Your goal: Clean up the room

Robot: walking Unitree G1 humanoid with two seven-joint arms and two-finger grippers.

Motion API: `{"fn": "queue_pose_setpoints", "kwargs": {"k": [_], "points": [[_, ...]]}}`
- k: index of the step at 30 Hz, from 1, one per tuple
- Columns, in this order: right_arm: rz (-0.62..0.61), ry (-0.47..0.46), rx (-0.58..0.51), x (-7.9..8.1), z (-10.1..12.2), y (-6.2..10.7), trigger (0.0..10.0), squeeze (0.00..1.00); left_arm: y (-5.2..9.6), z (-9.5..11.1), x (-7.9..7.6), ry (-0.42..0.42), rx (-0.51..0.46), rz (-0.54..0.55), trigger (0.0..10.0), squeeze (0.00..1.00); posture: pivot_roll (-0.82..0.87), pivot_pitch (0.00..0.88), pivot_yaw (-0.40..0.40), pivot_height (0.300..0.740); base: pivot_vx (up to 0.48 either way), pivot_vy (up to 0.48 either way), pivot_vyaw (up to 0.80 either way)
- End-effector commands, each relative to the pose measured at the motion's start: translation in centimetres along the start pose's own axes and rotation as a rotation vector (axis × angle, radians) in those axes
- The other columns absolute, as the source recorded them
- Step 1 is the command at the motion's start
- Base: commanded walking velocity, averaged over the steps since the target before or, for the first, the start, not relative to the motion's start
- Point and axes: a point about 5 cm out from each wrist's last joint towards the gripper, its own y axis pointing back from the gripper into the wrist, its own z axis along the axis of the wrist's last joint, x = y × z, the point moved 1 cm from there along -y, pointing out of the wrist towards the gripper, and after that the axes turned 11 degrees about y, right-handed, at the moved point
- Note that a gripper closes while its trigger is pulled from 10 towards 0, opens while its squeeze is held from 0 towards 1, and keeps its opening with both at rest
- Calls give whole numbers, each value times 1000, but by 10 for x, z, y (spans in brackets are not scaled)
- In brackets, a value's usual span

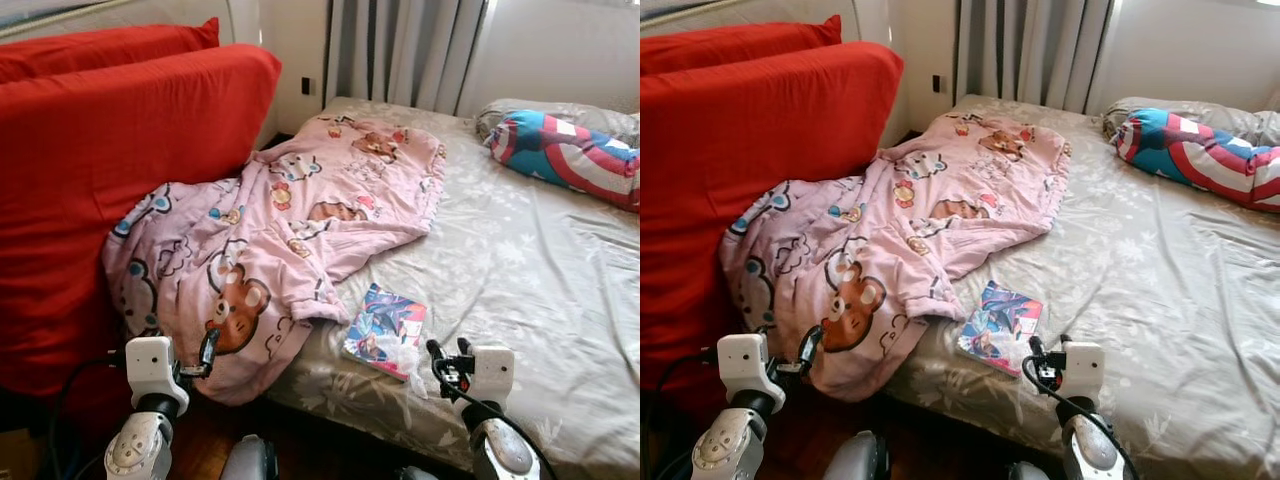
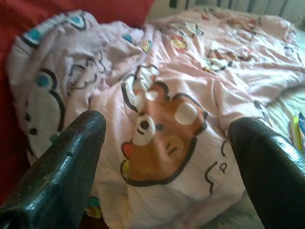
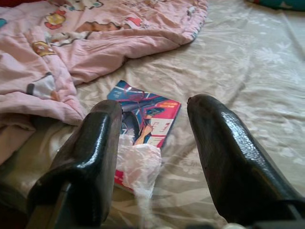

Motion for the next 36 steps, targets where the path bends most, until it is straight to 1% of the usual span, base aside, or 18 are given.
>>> {"fn": "queue_pose_setpoints", "kwargs": {"k": [1,6,9,12,14,24,29,31,36], "points": [[-8,-5,13,-2,-2,0,10000,0,-1,4,0,-5,-3,-4,10000,0,27,0,-44,617,0,0,0],[-10,-3,14,-3,-2,-1,10000,0,-2,4,0,-4,-6,-1,10000,0,29,0,-45,617,0,0,0],[9,12,43,0,-4,-3,10000,0,-2,4,0,-2,-6,0,10000,0,29,0,-43,617,0,0,0],[13,6,35,0,-3,-4,10000,0,-2,4,-1,-1,-6,0,10000,0,29,0,-43,602,0,0,0],[2,-10,-2,0,0,-2,10000,0,-2,4,-1,0,-6,-1,10000,0,27,0,-44,592,0,0,0],[-5,-8,4,-3,0,-4,10000,0,-3,4,-2,5,-3,-1,10000,0,30,0,-46,592,0,0,0],[8,9,0,-3,1,-5,10000,0,-4,4,-2,6,2,0,10000,0,31,0,-48,592,0,0,0],[33,26,-24,0,4,-5,10000,0,-4,3,-3,8,3,-1,10000,0,33,0,-50,592,0,0,800],[42,17,-26,2,4,-5,10000,0,-4,3,-3,8,2,-5,10000,0,32,0,-51,592,268,0,800]]}}
